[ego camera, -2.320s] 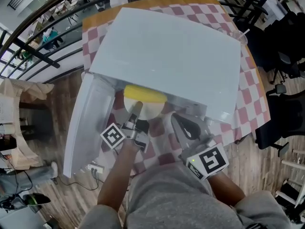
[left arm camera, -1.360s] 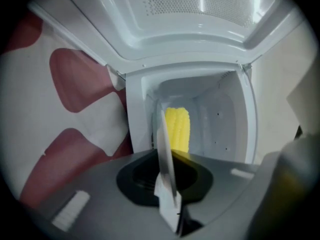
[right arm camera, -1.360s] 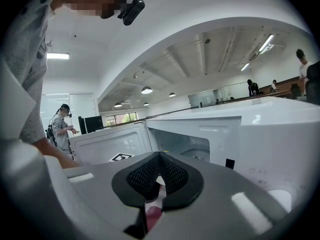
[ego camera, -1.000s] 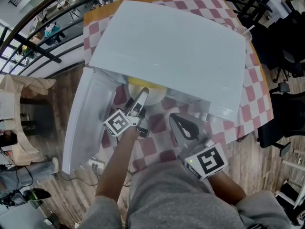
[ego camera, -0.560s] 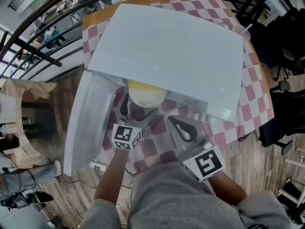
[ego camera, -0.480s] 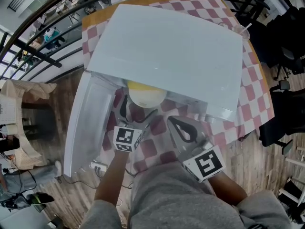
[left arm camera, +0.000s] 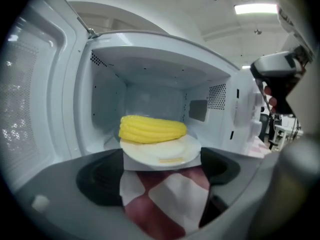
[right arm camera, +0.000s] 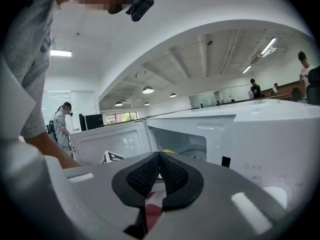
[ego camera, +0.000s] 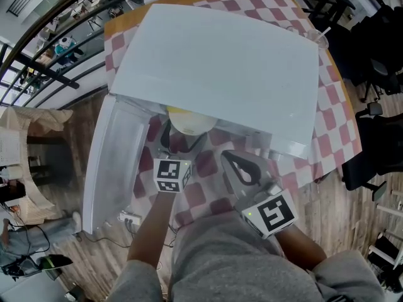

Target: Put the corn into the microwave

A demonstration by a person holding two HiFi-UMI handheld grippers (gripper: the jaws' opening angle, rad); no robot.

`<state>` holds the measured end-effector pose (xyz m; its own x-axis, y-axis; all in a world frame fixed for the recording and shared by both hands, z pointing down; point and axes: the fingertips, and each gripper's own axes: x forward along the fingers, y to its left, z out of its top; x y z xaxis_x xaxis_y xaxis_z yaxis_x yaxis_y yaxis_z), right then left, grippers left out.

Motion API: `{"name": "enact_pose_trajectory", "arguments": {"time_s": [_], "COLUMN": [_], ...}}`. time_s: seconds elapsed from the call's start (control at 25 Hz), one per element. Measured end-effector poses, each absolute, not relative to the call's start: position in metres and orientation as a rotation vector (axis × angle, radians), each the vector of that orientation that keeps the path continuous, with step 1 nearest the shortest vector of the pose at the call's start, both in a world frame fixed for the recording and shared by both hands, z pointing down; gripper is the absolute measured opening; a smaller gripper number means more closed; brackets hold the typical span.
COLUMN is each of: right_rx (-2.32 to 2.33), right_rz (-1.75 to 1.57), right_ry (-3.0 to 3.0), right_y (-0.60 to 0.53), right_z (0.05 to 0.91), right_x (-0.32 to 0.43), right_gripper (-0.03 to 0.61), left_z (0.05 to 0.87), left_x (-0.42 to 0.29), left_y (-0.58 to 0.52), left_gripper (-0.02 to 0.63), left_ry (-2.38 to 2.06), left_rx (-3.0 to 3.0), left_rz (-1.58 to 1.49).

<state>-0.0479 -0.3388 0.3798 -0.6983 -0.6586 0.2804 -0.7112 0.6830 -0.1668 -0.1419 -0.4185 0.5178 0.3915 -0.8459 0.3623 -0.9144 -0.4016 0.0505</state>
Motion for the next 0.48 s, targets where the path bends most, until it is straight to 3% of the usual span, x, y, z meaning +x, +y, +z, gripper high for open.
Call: {"name": "enact_pose_trajectory", "arguments": {"time_s": [0.48], "right_rx": [1.141], "right_rz": [0.386], "right_ry": [-2.694], "right_y": [-0.339], "right_z": [0.379], "right_x": [-0.037], "right_gripper": [-0.003], "left_z": [0.526], "left_x": [-0.135], "left_y": [-0.452], "left_gripper": [0.451], "left_ry": [-1.562], "left_rx": [2.261], "left_rz": [0.547]}}
